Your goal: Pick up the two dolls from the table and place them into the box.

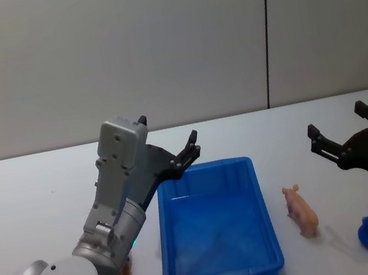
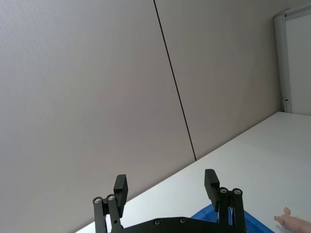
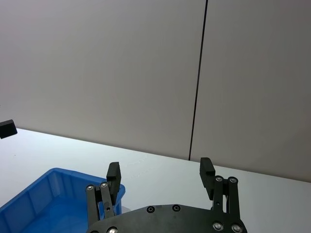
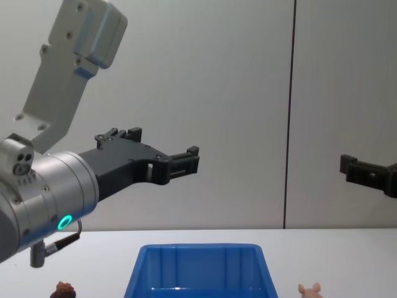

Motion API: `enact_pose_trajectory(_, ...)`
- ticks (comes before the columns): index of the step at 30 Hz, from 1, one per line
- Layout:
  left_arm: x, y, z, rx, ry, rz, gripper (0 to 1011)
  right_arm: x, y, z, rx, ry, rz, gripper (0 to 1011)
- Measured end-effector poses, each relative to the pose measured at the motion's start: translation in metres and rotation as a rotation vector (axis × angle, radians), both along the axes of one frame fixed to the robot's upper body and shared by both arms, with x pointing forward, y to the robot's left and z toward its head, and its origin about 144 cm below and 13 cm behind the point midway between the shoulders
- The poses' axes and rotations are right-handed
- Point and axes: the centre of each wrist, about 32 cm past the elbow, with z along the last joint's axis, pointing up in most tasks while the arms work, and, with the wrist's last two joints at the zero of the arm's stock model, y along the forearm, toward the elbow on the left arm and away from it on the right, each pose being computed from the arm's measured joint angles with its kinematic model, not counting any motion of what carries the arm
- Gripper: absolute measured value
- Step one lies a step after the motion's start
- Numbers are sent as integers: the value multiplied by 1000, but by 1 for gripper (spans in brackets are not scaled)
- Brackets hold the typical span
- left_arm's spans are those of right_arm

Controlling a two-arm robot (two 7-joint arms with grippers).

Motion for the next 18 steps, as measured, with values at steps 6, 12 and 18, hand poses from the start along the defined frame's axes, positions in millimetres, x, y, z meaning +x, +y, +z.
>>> enact_pose_trajectory(6, 0, 0, 0, 0, 0, 0, 1001, 0, 0, 0, 0, 0, 0, 1001)
enact_pose_trajectory(12, 0, 0, 0, 0, 0, 0, 1001, 0, -3, -1, -1, 3, -3, 1001)
enact_pose_trajectory(18, 0, 0, 0, 0, 0, 0, 1001, 2, -17, -4, -10, 29, -7, 1001)
